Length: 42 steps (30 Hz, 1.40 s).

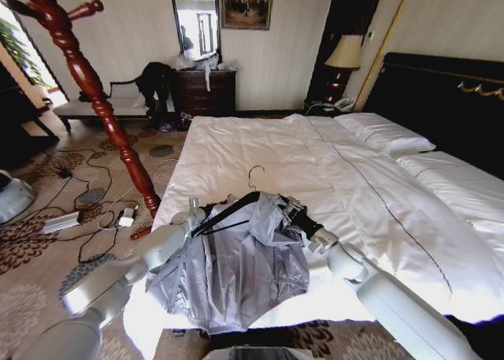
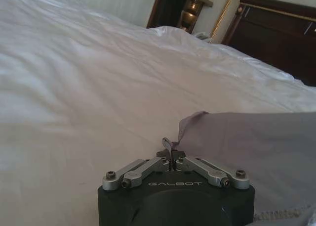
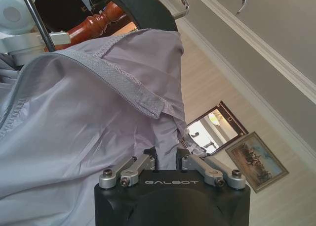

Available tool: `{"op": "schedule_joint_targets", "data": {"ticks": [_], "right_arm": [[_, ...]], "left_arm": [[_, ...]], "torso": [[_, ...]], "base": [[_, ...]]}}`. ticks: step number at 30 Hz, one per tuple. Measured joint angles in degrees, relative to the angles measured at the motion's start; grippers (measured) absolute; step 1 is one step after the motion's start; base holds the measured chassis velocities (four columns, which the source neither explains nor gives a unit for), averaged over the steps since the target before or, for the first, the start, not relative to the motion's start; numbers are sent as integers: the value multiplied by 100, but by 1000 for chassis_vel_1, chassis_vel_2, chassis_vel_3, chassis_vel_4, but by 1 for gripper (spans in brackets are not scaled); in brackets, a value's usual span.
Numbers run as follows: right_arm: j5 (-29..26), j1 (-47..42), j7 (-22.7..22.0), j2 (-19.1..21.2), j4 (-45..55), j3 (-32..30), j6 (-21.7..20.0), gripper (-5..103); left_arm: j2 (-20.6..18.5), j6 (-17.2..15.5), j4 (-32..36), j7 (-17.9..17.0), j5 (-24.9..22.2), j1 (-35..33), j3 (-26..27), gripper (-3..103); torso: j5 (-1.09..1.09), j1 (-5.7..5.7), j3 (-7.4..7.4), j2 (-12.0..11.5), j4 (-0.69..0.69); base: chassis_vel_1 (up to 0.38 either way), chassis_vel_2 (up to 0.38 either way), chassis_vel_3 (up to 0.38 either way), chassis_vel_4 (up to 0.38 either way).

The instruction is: Pick up the clothes from the bed and hang them on the clothes hanger.

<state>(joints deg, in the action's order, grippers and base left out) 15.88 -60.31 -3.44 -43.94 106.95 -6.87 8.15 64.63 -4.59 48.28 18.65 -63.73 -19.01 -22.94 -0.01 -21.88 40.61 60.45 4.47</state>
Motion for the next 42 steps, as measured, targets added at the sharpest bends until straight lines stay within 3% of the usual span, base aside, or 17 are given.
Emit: {"op": "schedule_joint_targets", "data": {"ticks": [11, 15, 16, 20, 26, 30, 35, 42], "right_arm": [[65, 81, -29, 6, -190, -23, 72, 19], [42, 152, -91, -9, -301, -13, 51, 19], [42, 152, -91, -9, -301, -13, 51, 19], [-48, 270, -100, 8, -356, 25, -80, 19], [-274, 514, -100, 68, -361, 157, -320, 19], [-742, 958, -165, 170, -387, 420, -664, 19], [-1150, 1191, -297, 269, -436, 561, -936, 19], [-1089, 1247, -320, 327, -538, 636, -1003, 19]], "left_arm": [[-781, -29, 1705, -648, -569, -809, 811, 1], [-1327, -66, 2721, -901, -837, -1193, 1299, 1], [-1327, -66, 2721, -901, -837, -1193, 1299, 1], [-1892, -148, 3775, -1160, -1128, -1546, 1910, 1], [-2307, -184, 4603, -1371, -1386, -1780, 2333, 1], [-2721, -185, 5400, -1494, -1513, -2019, 2738, 1], [-2967, -162, 6029, -1593, -1547, -2239, 3036, 1], [-3126, -154, 6582, -1718, -1517, -2396, 3188, 1]], "torso": [[-1, 0, 0, 0, 0], [0, 0, 0, 0, -1], [0, 0, 0, 0, -1], [0, 1, 0, 1, 0], [0, 1, -1, 1, 0], [1, 1, 0, 0, -2], [0, 1, 0, 1, -1], [1, 1, 0, 1, 1]], "base": [[0, 0, 0, 0], [0, 0, 0, 0], [0, 0, 0, 0], [0, 0, 0, 0], [0, 0, 0, 0], [0, 0, 0, 0], [0, 0, 0, 0], [0, 0, 0, 0]]}}
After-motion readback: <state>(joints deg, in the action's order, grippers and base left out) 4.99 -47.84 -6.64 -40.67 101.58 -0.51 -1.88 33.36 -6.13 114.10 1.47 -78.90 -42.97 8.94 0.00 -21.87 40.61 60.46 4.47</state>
